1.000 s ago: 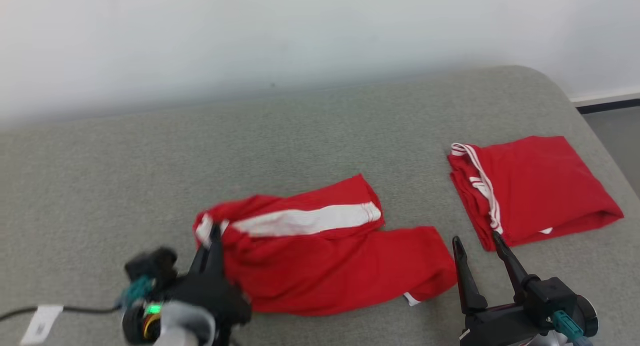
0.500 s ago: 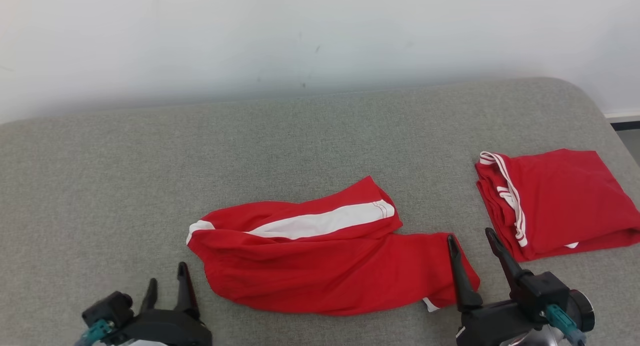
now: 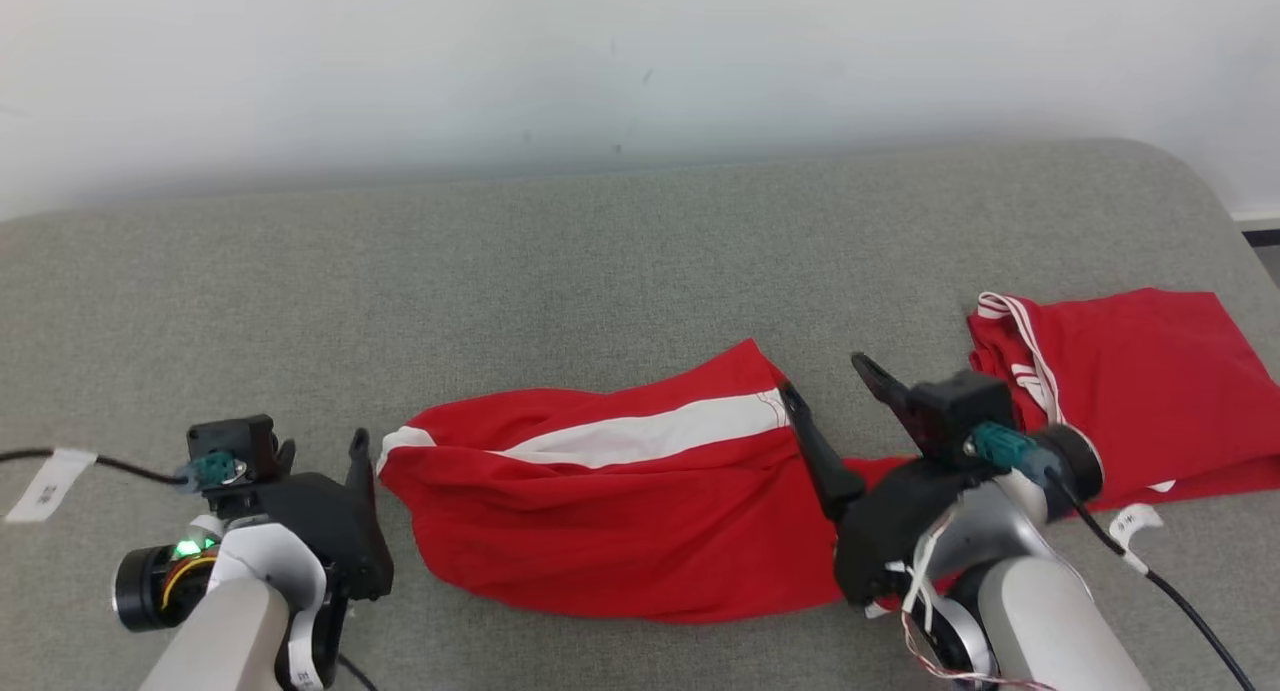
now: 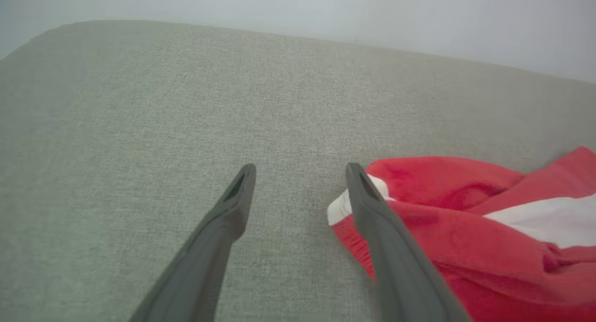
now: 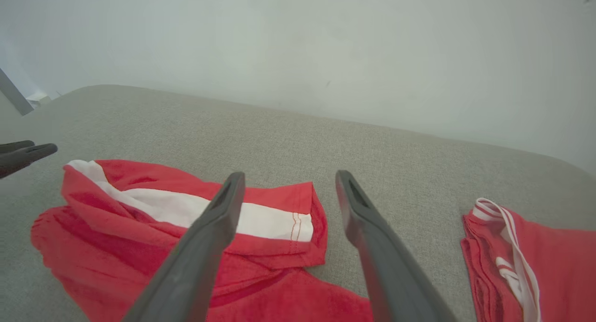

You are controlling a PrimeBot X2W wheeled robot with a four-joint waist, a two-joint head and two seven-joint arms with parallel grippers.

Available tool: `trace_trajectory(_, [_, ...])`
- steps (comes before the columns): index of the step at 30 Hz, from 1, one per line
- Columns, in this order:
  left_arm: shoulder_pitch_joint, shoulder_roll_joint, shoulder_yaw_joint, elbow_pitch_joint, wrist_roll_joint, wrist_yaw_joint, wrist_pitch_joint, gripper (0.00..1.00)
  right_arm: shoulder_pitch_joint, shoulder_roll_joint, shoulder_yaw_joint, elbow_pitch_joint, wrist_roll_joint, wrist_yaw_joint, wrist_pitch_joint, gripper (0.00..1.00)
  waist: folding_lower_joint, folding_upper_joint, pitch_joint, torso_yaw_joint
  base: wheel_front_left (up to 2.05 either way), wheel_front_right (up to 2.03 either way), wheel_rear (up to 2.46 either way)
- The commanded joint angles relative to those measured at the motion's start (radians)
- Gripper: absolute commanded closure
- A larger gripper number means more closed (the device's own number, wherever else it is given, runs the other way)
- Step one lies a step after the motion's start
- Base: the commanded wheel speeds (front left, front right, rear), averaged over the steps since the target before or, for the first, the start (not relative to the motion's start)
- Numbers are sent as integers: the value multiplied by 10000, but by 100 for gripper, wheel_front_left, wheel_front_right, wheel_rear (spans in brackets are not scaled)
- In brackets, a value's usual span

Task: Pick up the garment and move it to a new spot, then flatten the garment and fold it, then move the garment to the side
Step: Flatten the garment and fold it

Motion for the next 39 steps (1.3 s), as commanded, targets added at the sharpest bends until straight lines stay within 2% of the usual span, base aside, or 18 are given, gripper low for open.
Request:
trace_trajectory(1, [-153,51,-133,301,109,139,387,0,-217,-31,190,-85,109,-17,71,0,0,-1,135,-65,0,0,0])
trace_trajectory(4, [-426,-25,-318,641,113,121,867,0,-456,-116,333,-109,254,-17,82,0,0,-1,263,-97,0,0,0])
trace_trajectory(8, [-506,-282,-173,887,-282,-172,676,0,-425,-237,257,-61,305,-17,13,0,0,-1,369,-59,0,0,0])
trace_trajectory(13, [-719,-408,105,1090,-501,-158,284,0,-317,-359,129,-22,177,-17,-28,0,0,-1,370,-87,0,0,0])
trace_trajectory(17, [-774,-493,261,1257,-820,-339,326,0,-235,-357,96,-8,142,-17,-55,0,0,-1,319,-167,0,0,0])
trace_trajectory(27, [-956,-470,-582,2217,-308,-311,1416,0,-176,-361,236,-66,196,-17,-124,0,0,-1,300,-450,0,0,0])
trace_trajectory(31, [-984,-511,-658,2277,-327,-362,1379,0,-258,-490,224,-114,150,-17,-9,0,0,-1,308,-444,0,0,0])
trace_trajectory(32, [-989,-512,-662,2287,-316,-344,1336,6,-332,-523,256,-121,140,-17,26,0,0,-1,314,-437,0,0,0])
trace_trajectory(33, [-1014,-501,-657,2288,-303,-334,1294,19,-419,-538,293,-117,147,-17,104,0,0,-1,326,-431,0,0,0])
trace_trajectory(35, [-1092,-485,-638,2310,-315,-339,1208,52,-584,-509,383,20,258,-17,399,0,0,-1,359,-422,0,0,0])
trace_trajectory(38, [-1216,-493,-565,2336,-418,-351,1133,52,-958,-471,521,363,237,-17,947,0,0,-1,432,-382,0,0,0])
trace_trajectory(39, [-1244,-499,-525,2346,-456,-354,1108,45,-1075,-424,536,494,253,-17,1080,0,0,-1,457,-357,0,0,0])
